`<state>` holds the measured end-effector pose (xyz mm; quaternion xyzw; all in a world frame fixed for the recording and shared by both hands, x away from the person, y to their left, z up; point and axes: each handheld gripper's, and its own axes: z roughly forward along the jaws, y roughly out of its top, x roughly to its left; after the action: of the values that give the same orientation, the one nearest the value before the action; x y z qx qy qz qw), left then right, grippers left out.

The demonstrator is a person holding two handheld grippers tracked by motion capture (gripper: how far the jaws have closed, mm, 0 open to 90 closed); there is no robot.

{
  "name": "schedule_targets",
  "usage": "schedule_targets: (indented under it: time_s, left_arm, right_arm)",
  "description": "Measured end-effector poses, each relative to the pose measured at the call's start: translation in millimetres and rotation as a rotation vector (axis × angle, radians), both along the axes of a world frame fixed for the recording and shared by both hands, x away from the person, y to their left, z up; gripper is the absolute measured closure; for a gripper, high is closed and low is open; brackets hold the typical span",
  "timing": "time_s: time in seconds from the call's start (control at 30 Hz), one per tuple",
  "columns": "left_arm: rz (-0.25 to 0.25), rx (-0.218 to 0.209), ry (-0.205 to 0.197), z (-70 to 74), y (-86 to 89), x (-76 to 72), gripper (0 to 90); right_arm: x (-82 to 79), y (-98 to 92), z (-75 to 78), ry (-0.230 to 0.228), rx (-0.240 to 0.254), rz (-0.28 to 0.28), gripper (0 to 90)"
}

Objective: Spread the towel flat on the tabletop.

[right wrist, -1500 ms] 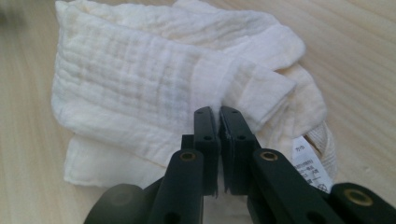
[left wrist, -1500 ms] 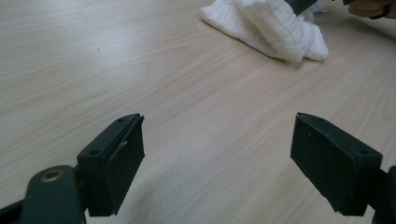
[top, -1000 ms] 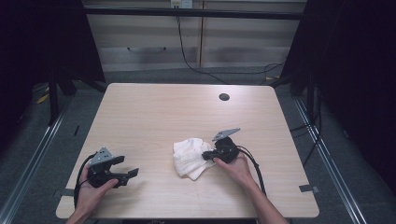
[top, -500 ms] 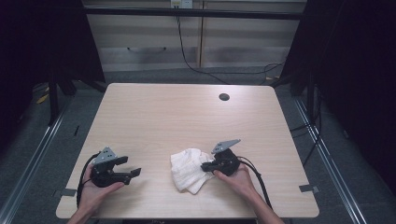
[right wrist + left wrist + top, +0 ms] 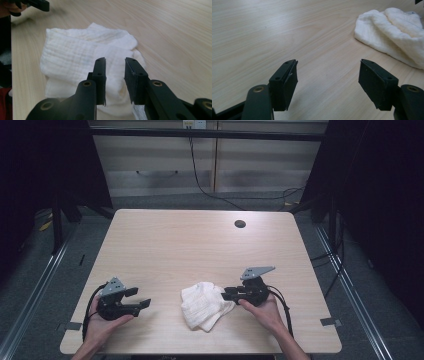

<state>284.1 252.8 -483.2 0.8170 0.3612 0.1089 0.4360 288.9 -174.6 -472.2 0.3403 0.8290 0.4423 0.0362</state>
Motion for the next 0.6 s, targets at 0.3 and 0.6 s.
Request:
schedule_targets:
  time_s: [0.3,0.6]
  left_arm:
    - [-0.078,0.016,0.013,5.6,-34.0,8.3,35.9]
    - [-0.133,-0.013,0.040,3.9,-82.2,38.6,47.5]
  right_arm:
    - [-11.6,-17.4,-0.4,-0.008,-0.041,-0.039,67.1]
    - [-13.3,-21.2,-3.8,-0.011,-0.027,-0.055,63.1]
